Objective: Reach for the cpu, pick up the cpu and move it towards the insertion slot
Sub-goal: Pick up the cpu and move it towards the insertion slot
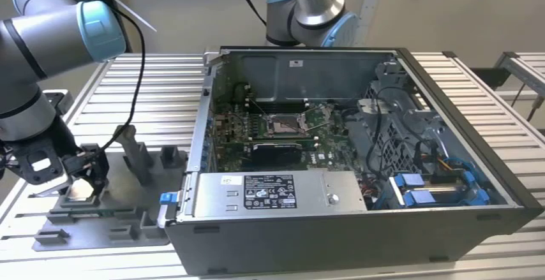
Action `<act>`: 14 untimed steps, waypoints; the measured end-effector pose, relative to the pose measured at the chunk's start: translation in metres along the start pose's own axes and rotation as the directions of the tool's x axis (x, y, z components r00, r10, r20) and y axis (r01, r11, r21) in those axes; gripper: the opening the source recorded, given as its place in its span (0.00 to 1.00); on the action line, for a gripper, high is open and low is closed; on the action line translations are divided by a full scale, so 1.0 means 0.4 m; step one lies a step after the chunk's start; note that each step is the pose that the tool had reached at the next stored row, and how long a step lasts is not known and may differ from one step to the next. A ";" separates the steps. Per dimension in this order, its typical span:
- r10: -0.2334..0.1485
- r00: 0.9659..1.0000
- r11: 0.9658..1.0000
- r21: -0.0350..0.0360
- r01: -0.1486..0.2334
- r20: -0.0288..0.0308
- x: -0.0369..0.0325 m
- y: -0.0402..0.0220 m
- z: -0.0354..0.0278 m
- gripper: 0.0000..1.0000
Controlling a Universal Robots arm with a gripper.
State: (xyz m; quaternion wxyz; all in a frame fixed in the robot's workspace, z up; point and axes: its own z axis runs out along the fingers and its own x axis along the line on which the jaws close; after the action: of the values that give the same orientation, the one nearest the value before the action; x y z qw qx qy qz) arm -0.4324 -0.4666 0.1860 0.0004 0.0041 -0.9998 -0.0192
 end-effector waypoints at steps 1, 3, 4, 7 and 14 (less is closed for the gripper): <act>0.000 1.000 1.000 0.000 0.000 0.000 0.000 0.000 0.000 1.00; 0.000 1.000 1.000 0.000 0.000 0.000 0.000 0.000 0.000 1.00; 0.000 1.000 1.000 0.000 0.000 0.000 0.000 0.000 0.000 1.00; 0.000 1.000 1.000 0.000 0.000 0.000 0.000 0.000 0.001 0.00; 0.000 1.000 1.000 0.000 0.000 0.000 0.000 0.000 0.000 0.00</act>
State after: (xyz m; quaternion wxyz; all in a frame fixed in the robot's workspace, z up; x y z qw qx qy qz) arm -0.4324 -0.4666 0.1859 0.0003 0.0042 -0.9998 -0.0191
